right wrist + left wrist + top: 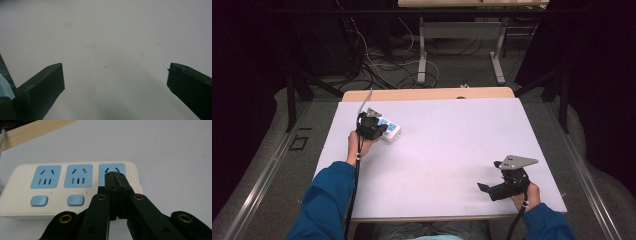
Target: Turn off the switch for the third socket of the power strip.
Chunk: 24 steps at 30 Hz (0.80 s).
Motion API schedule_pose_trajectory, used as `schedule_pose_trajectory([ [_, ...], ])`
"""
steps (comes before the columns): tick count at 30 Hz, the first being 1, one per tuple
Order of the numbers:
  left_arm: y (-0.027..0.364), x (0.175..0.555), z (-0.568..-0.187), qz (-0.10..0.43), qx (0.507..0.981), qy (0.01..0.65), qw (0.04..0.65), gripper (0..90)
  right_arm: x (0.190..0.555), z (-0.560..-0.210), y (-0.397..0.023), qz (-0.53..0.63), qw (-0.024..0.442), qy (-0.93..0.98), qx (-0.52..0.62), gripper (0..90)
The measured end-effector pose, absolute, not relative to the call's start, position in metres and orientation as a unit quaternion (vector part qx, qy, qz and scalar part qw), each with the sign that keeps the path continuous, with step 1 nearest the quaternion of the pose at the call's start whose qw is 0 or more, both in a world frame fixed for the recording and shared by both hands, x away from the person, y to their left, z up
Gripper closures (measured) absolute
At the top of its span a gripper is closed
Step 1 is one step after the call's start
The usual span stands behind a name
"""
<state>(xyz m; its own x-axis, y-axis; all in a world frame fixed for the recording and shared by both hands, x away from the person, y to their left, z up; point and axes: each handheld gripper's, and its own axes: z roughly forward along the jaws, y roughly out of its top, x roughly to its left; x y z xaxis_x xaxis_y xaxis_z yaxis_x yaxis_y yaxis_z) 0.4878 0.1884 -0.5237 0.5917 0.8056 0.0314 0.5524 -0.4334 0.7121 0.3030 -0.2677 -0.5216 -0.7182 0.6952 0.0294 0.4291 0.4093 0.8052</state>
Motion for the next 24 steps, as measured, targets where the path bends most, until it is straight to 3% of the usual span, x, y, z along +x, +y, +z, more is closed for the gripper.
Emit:
schedule_pose_trajectory([
  [24, 0.1869, 0.4910, -0.5311, 0.180, 0.835, 0.408, 0.322, 90.0, 0.3035, -0.5219, -0.2678, 0.420, 0.155, 0.828, 0.337, 1.2],
])
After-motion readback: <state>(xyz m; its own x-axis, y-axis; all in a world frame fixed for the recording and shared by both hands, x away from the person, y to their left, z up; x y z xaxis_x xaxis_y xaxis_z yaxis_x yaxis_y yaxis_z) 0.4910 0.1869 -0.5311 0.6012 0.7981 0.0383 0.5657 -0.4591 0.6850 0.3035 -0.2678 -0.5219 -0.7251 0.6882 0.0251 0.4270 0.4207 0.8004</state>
